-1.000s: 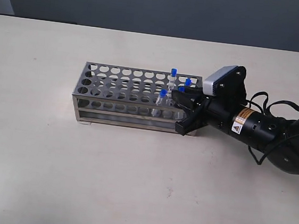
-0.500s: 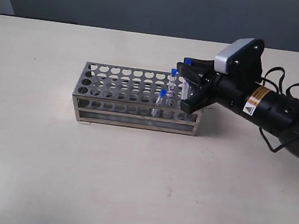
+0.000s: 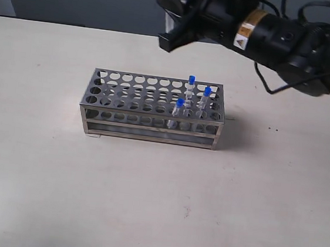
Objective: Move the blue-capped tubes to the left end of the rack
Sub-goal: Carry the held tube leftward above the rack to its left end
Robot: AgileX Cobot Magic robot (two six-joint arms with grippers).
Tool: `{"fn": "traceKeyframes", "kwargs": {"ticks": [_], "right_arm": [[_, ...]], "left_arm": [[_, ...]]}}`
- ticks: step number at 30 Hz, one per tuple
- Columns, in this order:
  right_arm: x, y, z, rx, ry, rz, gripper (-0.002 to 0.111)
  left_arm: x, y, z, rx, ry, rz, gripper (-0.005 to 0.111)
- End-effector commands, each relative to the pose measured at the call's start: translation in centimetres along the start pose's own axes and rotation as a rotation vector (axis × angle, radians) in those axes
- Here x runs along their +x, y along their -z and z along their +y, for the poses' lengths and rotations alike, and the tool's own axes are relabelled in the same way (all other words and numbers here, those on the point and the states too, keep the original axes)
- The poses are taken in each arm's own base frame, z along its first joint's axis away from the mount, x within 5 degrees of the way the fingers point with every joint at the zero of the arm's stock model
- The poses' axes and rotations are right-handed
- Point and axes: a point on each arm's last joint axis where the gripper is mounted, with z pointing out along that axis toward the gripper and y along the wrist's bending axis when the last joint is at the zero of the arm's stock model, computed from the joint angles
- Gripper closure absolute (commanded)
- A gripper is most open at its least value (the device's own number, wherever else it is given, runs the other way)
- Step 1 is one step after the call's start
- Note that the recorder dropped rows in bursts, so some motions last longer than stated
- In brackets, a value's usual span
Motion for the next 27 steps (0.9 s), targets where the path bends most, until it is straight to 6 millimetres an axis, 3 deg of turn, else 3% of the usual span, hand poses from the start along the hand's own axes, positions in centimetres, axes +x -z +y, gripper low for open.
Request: {"fn": "traceKeyframes", "kwargs": {"ticks": [1, 8, 14, 21, 27], "right_arm": [[-0.4, -3.9, 1.4, -0.064, -0.051, -0.020, 0.109], [2.9, -8.7, 4.3, -0.152, -0.065, 0.009, 0.109], [6.2, -11.4, 4.6, -0.138, -0.122, 0.031, 0.109], [8.0, -13.2, 4.5, -0.130, -0.151, 0.031, 0.109], [8.6, -13.4, 4.2, -0.100, -0.159, 0.076, 0.109]], "left_arm": [[-0.2, 0.0, 0.0, 0.008, 0.003, -0.012, 0.106], [-0.2, 0.0, 0.0, 0.008, 0.003, -0.012, 0.106], [-0.2, 0.0, 0.0, 0.008, 0.003, -0.012, 0.106], [-0.2, 0.0, 0.0, 0.008, 0.003, -0.012, 0.106], [-0.2, 0.0, 0.0, 0.008, 0.003, -0.012, 0.106]]}}
